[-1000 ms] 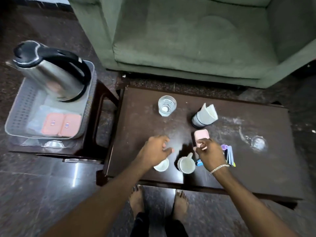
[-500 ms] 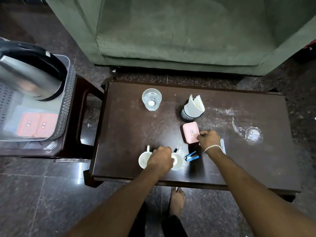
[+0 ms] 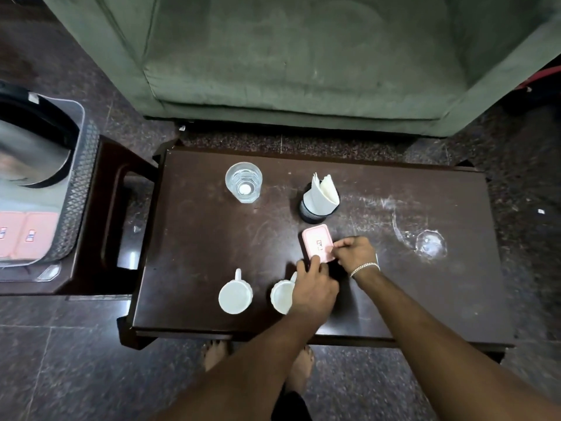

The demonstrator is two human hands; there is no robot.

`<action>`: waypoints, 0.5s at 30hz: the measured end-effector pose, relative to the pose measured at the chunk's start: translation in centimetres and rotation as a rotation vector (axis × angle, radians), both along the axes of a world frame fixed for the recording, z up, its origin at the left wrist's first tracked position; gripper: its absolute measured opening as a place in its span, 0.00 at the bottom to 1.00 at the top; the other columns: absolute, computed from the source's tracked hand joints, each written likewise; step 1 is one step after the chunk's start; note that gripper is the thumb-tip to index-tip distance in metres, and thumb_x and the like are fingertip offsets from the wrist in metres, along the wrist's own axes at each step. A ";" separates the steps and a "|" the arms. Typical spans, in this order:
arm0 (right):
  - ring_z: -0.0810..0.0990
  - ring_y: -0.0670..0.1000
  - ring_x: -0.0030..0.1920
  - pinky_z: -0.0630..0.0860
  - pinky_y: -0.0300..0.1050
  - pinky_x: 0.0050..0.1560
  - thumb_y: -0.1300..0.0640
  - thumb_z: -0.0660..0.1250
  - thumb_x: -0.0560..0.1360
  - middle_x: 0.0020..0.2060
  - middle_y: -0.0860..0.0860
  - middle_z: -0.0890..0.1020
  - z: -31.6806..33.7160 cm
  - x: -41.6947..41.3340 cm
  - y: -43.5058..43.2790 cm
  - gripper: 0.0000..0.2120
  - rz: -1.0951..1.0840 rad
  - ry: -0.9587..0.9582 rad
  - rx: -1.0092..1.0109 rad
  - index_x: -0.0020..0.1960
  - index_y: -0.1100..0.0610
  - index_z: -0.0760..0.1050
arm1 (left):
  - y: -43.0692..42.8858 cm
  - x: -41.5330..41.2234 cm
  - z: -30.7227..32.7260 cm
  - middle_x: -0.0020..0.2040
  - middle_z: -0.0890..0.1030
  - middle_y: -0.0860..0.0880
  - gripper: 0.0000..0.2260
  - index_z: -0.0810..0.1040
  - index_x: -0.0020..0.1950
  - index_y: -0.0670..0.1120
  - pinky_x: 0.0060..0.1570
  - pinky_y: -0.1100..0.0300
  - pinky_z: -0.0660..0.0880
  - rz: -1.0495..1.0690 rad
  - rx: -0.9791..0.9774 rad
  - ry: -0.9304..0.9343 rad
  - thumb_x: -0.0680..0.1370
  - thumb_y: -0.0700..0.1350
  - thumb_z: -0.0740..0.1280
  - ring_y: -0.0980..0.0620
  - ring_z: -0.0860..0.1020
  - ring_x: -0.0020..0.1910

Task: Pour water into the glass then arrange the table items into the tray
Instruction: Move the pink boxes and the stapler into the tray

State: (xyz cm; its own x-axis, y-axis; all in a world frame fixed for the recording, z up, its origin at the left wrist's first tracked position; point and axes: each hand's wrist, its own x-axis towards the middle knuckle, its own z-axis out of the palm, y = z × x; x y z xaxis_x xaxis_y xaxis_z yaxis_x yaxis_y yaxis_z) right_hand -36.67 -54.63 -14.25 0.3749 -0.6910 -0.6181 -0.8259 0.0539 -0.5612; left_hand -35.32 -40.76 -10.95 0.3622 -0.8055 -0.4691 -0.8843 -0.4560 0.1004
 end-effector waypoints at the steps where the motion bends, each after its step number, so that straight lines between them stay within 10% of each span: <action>1: 0.77 0.50 0.30 0.79 0.47 0.43 0.62 0.77 0.68 0.34 0.57 0.85 -0.1 0.1 -0.1 0.03 0.000 -0.001 -0.002 0.40 0.61 0.84 | -0.3 -0.3 -0.2 0.65 0.78 0.43 0.12 0.83 0.61 0.48 0.63 0.39 0.65 0.000 0.019 -0.014 0.81 0.46 0.63 0.39 0.66 0.68; 15: 0.70 0.45 0.17 0.63 0.33 0.18 0.66 0.75 0.69 0.24 0.55 0.79 6.0 0.2 1.4 0.03 -0.067 -0.074 0.139 0.38 0.63 0.82 | 7.9 7.2 5.8 0.52 0.75 0.47 0.14 0.78 0.48 0.45 0.50 0.48 0.76 0.693 -0.547 0.265 0.78 0.56 0.68 0.42 0.79 0.48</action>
